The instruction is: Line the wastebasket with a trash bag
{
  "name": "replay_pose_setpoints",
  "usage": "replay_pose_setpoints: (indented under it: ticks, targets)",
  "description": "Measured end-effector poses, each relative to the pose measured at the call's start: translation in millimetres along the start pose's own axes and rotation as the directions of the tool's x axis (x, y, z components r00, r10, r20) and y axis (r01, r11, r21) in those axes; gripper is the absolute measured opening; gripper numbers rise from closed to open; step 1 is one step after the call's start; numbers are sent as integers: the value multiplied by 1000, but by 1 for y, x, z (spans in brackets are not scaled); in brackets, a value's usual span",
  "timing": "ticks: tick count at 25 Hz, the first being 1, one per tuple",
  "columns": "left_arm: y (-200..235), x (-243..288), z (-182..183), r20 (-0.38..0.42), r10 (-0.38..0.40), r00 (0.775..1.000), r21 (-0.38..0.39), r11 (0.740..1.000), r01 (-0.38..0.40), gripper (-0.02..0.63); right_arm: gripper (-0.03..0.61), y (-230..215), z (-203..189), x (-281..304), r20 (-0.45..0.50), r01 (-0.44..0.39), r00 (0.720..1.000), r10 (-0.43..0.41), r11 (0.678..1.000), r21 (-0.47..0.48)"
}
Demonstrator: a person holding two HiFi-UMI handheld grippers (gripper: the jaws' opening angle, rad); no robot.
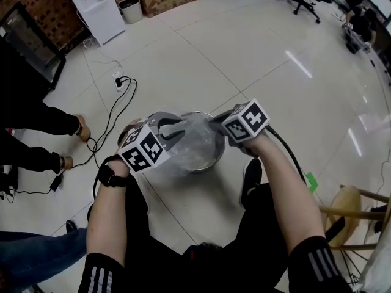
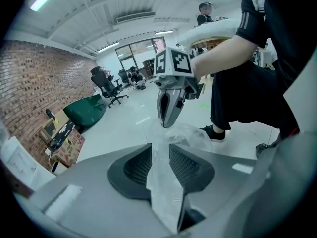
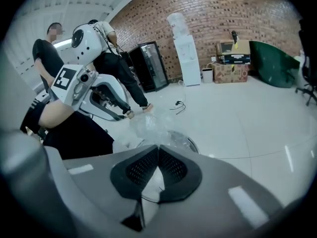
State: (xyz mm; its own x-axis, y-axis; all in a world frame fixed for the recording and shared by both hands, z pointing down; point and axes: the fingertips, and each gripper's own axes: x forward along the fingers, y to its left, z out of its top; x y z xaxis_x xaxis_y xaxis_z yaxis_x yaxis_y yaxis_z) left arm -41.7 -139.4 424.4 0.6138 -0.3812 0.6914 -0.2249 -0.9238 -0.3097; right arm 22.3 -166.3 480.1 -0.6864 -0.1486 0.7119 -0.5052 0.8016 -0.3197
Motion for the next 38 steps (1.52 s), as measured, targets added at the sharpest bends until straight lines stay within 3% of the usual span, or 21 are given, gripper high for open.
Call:
replay_pose_setpoints:
  ticks: [2,7,13,19,23,32,38]
  targets:
    - [-5,-12,-3,-9,-6,1000,1,1000,6,100,6,-10,-12,-6,-39,37,999,-37,999,-2]
    - [-36,1,-12,-56,-96,994,6,995,97,8,6,-26,-25,-17,-64,92,994,-92,996,-4]
    - [-49,68,-50,-142,-127,982,-92,989,115,85,6,-30,-26,-21,-86,111,990,-111,994,0]
    - [-40,119,-72,-227,-89,970,-86,994,71,97,6,-37,-36,-25,-135,139,981,-140,990,-16]
    - [-50,151,-95,-287,-142,947,-107,987,116,104,6,-44,-40,-28,-149,145,978,-146,989,-19]
    - [-63,194,-110,-337,-278,900,-141,960,243,107,6,-52,-49,-12,-218,173,959,-183,983,-67]
    - [-77,211,-123,-344,-330,879,-159,943,292,109,6,-77,-79,0,-268,206,942,-200,979,-8]
